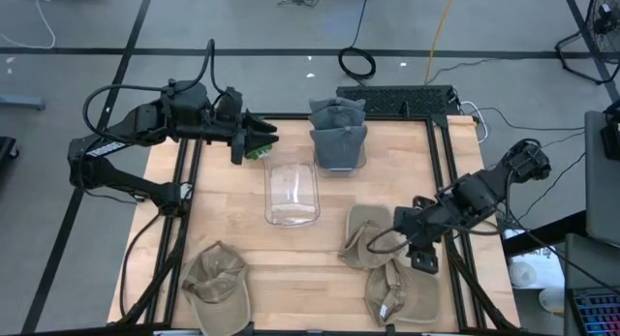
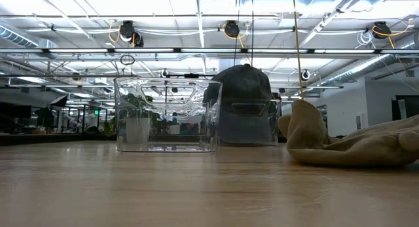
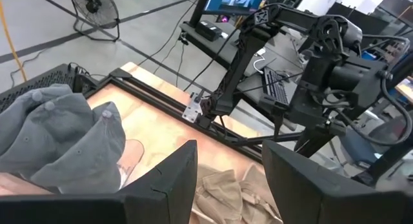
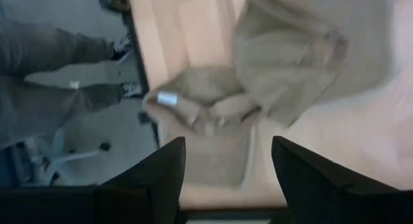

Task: Pick & Place hat
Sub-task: Put the bottom right brown cap into the left transparent bin

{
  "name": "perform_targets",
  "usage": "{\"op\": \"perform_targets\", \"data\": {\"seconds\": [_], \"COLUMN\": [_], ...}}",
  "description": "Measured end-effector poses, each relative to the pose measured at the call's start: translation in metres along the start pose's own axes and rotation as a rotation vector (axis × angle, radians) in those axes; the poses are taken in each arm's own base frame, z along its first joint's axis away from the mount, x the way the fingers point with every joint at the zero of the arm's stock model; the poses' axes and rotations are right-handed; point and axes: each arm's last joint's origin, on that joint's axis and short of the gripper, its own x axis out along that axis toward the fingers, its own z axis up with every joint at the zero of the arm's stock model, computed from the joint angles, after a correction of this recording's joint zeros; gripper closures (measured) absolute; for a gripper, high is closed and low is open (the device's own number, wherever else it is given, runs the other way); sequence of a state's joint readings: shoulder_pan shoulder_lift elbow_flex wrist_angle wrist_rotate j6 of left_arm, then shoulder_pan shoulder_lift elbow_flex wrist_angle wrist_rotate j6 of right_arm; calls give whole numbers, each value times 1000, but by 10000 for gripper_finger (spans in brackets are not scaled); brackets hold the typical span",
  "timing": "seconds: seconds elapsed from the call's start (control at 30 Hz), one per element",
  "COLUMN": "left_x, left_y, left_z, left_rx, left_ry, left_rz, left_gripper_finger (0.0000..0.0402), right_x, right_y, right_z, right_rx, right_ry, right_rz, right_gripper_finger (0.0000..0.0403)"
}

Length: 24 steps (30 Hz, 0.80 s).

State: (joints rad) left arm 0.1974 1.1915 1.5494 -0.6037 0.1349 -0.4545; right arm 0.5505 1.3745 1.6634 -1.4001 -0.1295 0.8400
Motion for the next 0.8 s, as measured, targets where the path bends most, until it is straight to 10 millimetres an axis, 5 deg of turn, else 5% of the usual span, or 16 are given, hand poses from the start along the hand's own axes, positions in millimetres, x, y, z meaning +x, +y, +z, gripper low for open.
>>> {"op": "perform_targets", "data": {"seconds": [0.57, 0.8], "left_x": [0, 0], "left_y": [-1, -1], "left_z": [0, -1], "left_rx": [26, 10], "left_ry": [11, 14], "left_rz": [-23, -23], "left_gripper_finger": [220, 220], "right_x": [-4, 17], "right_y": [9, 2], "right_z": [-29, -32], "right_rx": [68, 79], "right_ry": [52, 77], "right_rz": [-29, -119], "right_gripper_finger": [182, 149]}}
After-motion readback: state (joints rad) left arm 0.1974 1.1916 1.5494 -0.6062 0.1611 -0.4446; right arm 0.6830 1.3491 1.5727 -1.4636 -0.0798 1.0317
